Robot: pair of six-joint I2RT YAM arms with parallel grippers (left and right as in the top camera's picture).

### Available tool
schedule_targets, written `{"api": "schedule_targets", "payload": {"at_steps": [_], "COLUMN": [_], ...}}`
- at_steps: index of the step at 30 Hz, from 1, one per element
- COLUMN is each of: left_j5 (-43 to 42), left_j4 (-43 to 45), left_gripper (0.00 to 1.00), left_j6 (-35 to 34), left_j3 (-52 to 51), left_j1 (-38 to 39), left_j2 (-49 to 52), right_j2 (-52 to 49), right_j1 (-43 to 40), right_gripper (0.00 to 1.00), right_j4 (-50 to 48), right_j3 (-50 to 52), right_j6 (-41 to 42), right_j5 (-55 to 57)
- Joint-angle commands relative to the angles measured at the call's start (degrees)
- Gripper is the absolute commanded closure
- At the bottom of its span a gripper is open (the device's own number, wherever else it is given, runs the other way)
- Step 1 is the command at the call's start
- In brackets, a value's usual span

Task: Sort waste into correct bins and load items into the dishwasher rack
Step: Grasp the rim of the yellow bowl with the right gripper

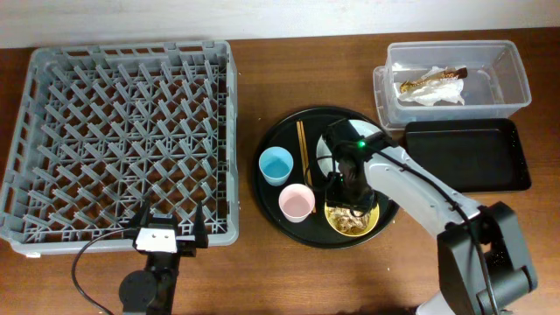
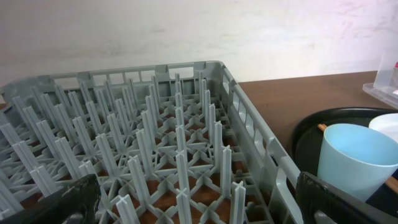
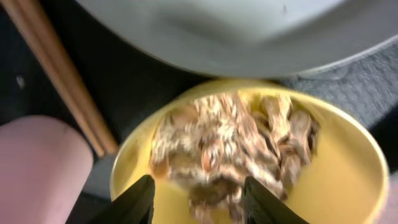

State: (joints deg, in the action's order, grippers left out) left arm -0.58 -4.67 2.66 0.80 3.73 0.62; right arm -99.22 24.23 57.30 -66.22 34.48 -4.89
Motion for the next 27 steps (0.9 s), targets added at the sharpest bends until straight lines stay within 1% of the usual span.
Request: {"api": "schedule_targets", "payload": {"at_steps": [1, 3, 8, 10, 14, 18, 19, 21, 27], "left_j5": [0.37, 0.37, 0.39, 0.37, 0.39, 0.37, 0.37, 0.37, 0.37], "left_j4": [-0.13, -0.13, -0.13, -0.13, -0.13, -0.13, -0.13, -0.13, -0.13], "left_gripper": [0.0, 0.0, 0.0, 0.0, 0.0, 0.0, 0.0, 0.0, 0.0], "left_j6": [0.9, 0.9, 0.9, 0.9, 0.9, 0.87, 0.9, 0.9, 0.9], "left_j3": [-0.28, -0.28, -0.28, -0.28, -0.28, -0.28, -0.28, -0.28, -0.28], "left_j1": [-0.11, -0.11, -0.11, -0.11, -0.11, -0.11, -0.11, -0.11, -0.11], "left_j2": [-0.33, -0.33, -0.33, -0.33, -0.33, -0.33, -0.33, -0.33, -0.33], "right_j2": [3.41, 3.32, 1.03, -0.9, -3.56, -3.58, -3.61, -3.72, -5.62], "right_j1": [0.52, 0.57, 0.57, 0.94, 4.61, 4.63, 4.63, 4.63, 4.63], "right_gripper": [0.53, 0.52, 0.52, 0.54, 0.59, 0.64, 0.68, 0.72, 0.72], "right_j4": [2.34, 1.99, -2.47, -3.21, -3.78, -2.58, -2.14, -1.6, -1.18], "right_j3": [-4.15, -4.35, -4.07, -4.07, -4.07, -4.07, -4.07, -4.07, -4.07], "right_j6": [0.28, 0.44, 5.53, 7.96, 8.5, 9.09, 9.09, 9.09, 7.5], "right_j5": [-0.94, -0.92, 1.25, 1.01, 1.7, 2.14, 2.14, 2.19, 0.92]}}
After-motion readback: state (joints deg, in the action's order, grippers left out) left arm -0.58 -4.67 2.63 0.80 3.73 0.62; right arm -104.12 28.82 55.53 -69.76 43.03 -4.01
